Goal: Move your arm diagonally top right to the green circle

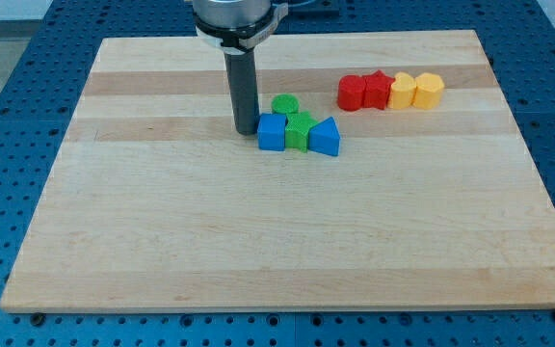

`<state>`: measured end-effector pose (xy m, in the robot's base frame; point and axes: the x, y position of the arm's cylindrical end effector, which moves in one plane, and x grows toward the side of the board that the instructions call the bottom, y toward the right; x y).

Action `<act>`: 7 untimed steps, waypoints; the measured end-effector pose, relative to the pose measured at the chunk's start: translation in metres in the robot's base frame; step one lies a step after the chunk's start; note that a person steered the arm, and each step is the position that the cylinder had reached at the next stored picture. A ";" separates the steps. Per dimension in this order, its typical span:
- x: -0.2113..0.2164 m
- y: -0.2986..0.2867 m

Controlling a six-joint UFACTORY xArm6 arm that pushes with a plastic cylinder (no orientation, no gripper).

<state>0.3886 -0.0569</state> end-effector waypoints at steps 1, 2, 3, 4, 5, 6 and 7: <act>0.000 -0.002; 0.000 -0.031; -0.006 -0.061; -0.045 -0.063; -0.080 -0.048; -0.094 -0.009; -0.095 0.036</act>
<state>0.2939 -0.0210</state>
